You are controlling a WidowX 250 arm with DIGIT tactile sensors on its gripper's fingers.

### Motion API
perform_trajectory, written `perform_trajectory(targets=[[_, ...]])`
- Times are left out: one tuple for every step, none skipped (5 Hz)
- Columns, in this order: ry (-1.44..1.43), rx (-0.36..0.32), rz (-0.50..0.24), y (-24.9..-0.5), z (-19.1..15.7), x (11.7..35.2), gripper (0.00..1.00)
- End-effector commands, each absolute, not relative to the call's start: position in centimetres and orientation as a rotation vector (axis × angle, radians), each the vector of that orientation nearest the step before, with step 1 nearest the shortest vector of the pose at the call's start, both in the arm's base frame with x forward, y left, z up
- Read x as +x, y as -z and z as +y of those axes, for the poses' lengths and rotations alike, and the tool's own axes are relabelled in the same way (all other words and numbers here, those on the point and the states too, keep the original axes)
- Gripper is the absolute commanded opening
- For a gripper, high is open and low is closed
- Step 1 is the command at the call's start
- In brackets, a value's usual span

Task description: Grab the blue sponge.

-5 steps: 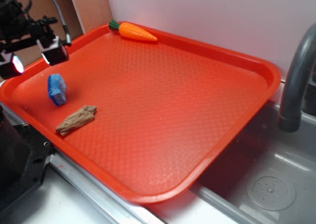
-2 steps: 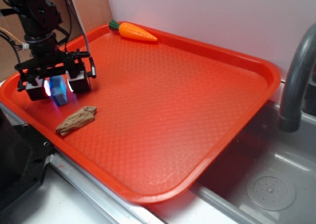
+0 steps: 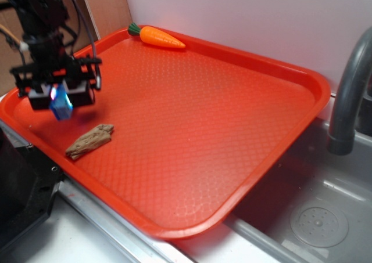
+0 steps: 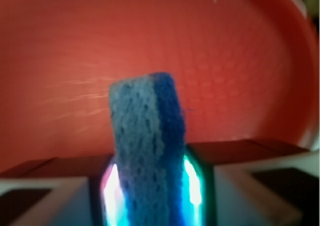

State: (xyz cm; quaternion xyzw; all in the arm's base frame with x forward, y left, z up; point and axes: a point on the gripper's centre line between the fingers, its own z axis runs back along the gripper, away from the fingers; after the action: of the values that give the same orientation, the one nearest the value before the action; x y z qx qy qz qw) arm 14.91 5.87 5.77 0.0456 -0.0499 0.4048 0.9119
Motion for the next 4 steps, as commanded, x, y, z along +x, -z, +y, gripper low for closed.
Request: perform_trajectory(targets=[[-0.543,0.074,-0.194,-15.5,3.4,13.1,0.0],[-0.404,0.088,-0.183,-16.6,1.9,13.7,0.0],[-0.249,0.142,-0.176,-15.4,0.5,15.7,0.0],[-0.115,0.166,-0.219,-15.2,-0.8,17.5,0.0]])
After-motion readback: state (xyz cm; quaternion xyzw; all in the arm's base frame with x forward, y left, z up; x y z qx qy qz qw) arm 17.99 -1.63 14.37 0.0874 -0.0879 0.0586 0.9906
